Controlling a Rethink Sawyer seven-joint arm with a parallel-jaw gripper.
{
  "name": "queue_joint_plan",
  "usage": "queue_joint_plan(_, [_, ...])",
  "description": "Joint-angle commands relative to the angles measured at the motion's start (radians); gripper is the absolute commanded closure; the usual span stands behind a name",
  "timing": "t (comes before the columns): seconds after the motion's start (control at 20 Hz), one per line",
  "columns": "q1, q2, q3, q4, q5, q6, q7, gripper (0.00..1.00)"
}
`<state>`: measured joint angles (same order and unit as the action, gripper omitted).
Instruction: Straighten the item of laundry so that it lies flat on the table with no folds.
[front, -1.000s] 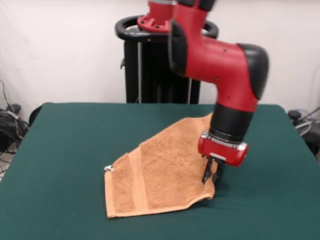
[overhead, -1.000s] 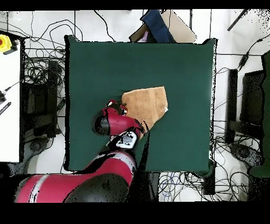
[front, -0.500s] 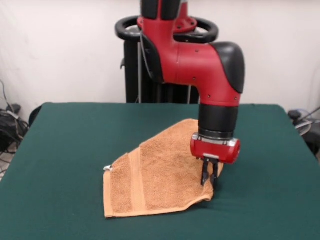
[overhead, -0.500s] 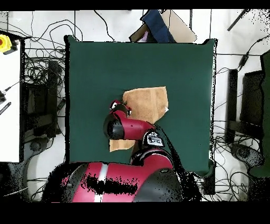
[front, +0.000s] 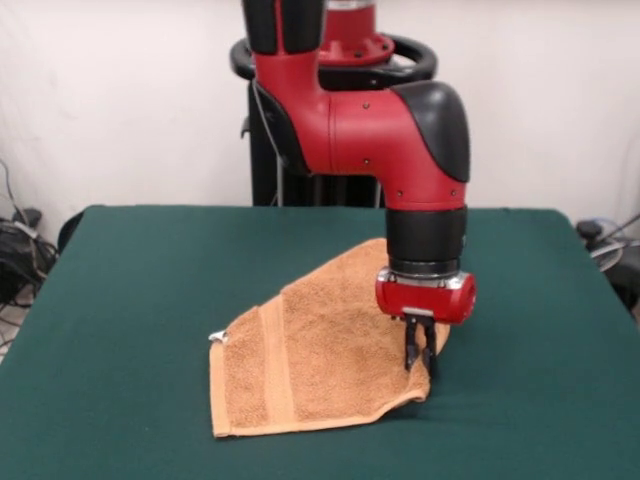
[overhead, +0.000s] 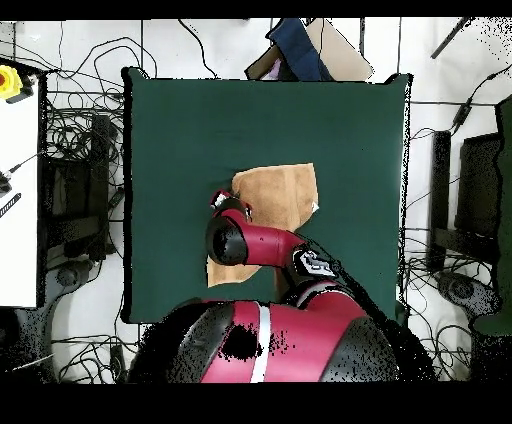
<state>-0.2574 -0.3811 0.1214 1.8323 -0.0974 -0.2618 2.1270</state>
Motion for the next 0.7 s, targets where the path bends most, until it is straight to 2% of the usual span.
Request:
queue_joint_plan(0.05, [-0.002, 0.139, 0.242, 0.024, 0.004, 0.032, 0.201, 1.00])
queue_joint_plan(0.2, [-0.054, 0.155, 0.300, 0.033, -0.035, 0.031, 0.190, 1.00])
queue_joint_plan(0.7, [-0.124, 0.090, 0.378, 0.122, -0.026, 0.112, 0.155, 1.00])
